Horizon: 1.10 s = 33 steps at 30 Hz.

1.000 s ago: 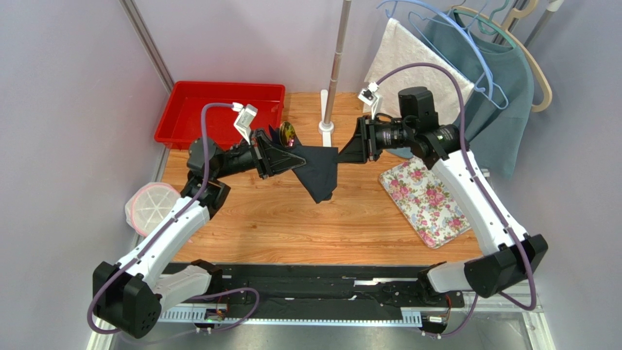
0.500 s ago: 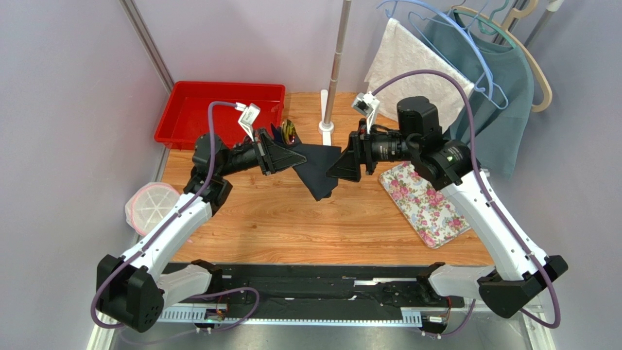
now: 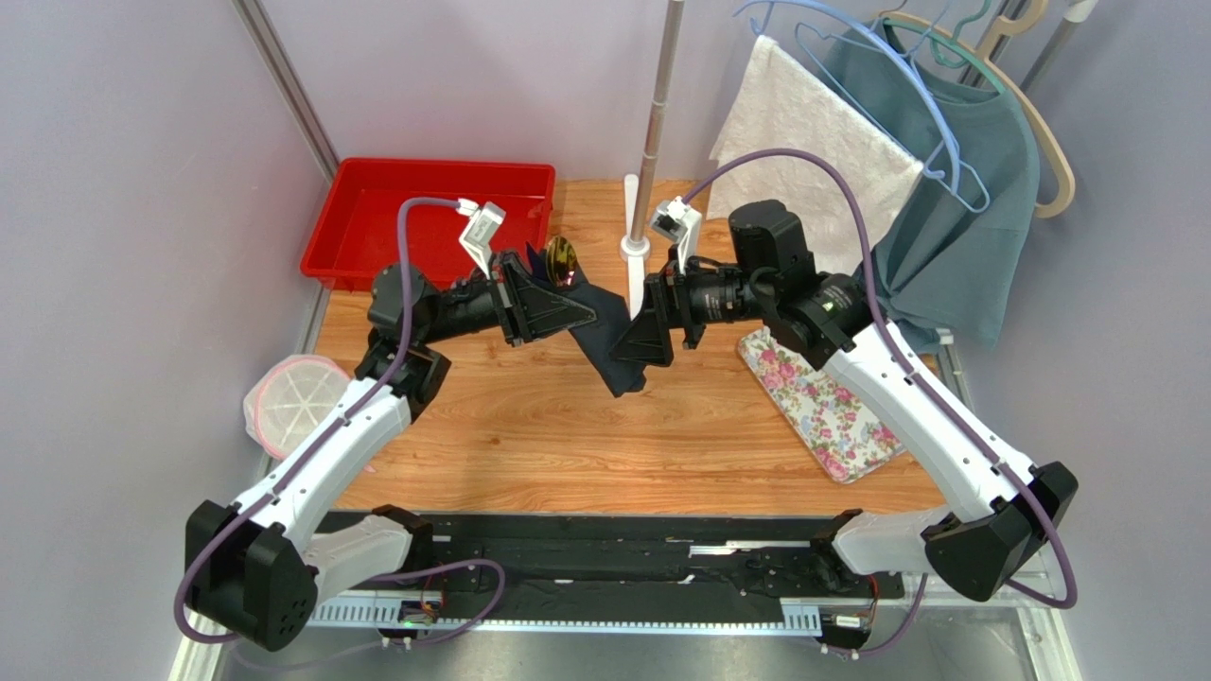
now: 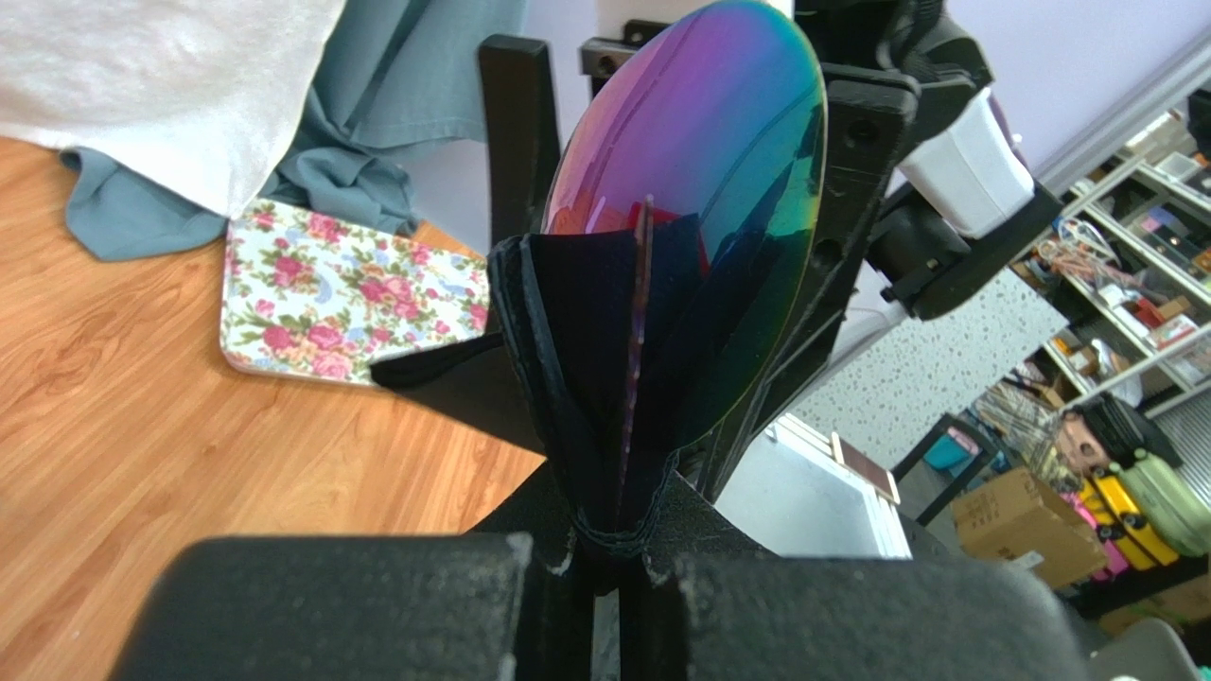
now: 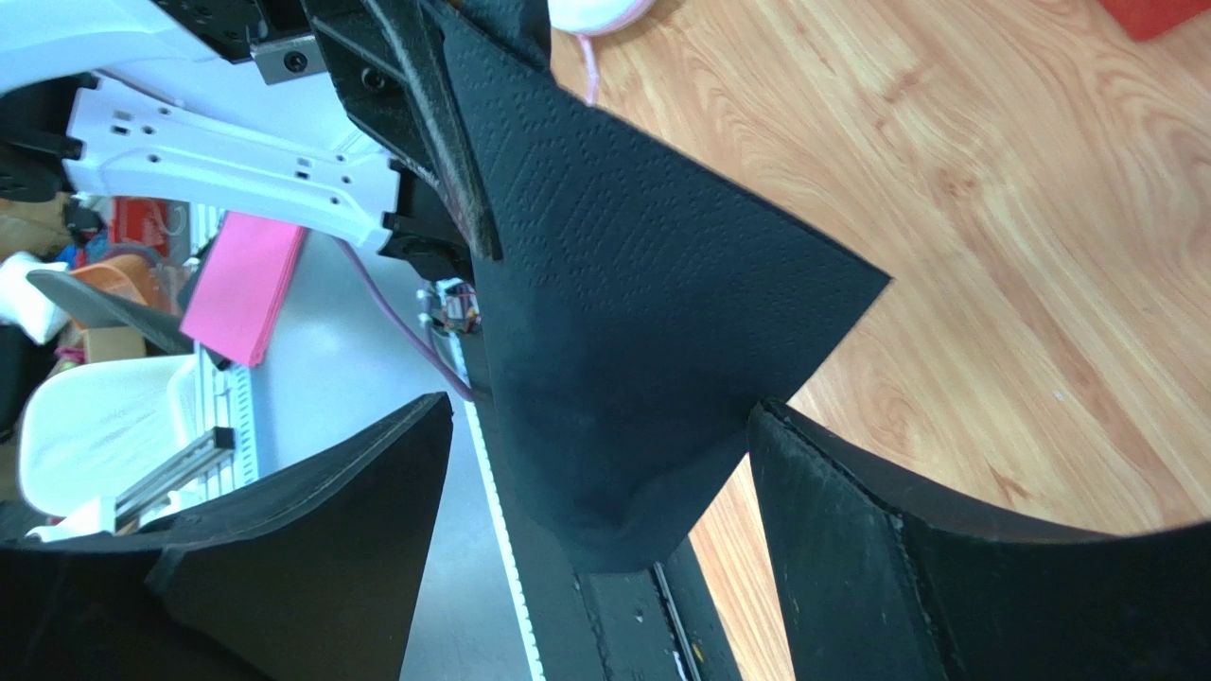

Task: Place the utensils on the paper napkin and roll it up

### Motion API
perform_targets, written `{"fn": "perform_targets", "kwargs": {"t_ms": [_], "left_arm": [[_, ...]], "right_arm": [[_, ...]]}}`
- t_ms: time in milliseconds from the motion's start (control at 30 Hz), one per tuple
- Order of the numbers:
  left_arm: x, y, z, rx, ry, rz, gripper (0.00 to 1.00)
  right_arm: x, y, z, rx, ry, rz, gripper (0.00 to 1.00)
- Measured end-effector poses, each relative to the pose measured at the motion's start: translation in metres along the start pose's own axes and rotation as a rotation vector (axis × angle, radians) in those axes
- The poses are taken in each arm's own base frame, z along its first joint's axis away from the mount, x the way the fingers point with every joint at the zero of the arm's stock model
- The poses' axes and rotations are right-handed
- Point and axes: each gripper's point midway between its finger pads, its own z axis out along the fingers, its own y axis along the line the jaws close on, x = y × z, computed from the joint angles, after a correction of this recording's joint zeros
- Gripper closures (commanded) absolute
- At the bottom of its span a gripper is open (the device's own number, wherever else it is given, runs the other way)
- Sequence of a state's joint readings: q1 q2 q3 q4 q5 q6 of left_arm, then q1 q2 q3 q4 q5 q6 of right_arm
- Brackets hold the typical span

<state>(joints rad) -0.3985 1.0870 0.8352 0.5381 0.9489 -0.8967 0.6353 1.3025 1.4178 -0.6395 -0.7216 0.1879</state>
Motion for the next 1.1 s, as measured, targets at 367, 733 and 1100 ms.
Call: {"fn": "perform_targets", "kwargs": {"t_ms": [367, 733, 1100], "left_arm": [[-0.002, -0.018, 0.001, 0.054, 0.001, 0.028, 1.00], [-0.002, -0.027, 0.001, 0.087, 0.010, 0.037, 1.00], [-0.003, -0.038, 0.000, 0.115, 0.013, 0.026, 1.00]], "right_arm": [[0.001, 0.023, 0.008, -0.145, -0.002, 0.010, 0.40], [0.005, 0.040, 0.012, -0.251, 0.009, 0.043, 0.59], [0.003, 0.049, 0.014, -0.307, 0.010, 0.045, 1.00]]}}
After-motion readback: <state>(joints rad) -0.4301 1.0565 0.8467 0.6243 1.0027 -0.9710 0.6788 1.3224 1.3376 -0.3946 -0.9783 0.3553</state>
